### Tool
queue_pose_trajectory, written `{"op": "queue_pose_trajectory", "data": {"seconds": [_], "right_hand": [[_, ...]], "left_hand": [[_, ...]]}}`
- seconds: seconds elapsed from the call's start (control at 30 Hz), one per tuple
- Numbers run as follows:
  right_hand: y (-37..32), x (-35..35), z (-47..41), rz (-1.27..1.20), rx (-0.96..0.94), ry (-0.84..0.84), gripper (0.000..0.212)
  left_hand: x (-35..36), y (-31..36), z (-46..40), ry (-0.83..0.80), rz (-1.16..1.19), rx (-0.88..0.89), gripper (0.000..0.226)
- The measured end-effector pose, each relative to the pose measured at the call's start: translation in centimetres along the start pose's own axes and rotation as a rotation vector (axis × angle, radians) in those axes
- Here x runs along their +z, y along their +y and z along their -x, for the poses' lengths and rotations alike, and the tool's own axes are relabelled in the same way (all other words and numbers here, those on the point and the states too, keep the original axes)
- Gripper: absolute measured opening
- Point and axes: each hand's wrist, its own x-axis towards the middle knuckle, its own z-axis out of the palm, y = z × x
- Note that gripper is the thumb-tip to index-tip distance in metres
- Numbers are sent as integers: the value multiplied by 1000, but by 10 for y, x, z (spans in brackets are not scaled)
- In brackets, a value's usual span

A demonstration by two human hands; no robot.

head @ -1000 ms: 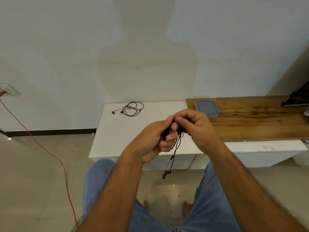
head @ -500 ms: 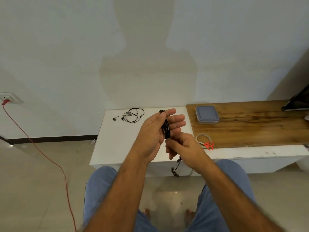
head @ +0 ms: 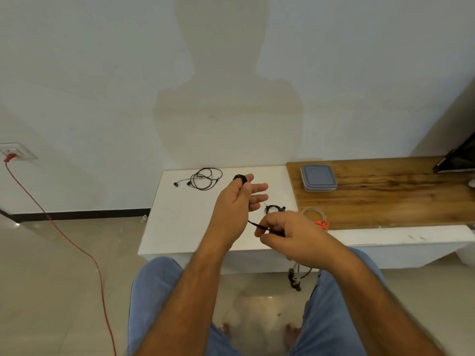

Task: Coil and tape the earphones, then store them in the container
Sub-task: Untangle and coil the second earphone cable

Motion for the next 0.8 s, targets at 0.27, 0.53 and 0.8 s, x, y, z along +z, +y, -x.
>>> {"op": "queue_pose_trajectory", "data": {"seconds": [0.27, 0.53, 0.8], "right_hand": [[-2, -27, -3, 19, -105, 183, 9], [4, -40, -10, -111, -177, 205, 11], [21, -33, -19, -472, -233, 218, 16]], "left_hand": [[0, 7, 11, -313, -124, -202, 41], [-2, 15, 13, -472, -69, -306, 54], [-7, 18, 13, -535, 87, -394, 50]]}}
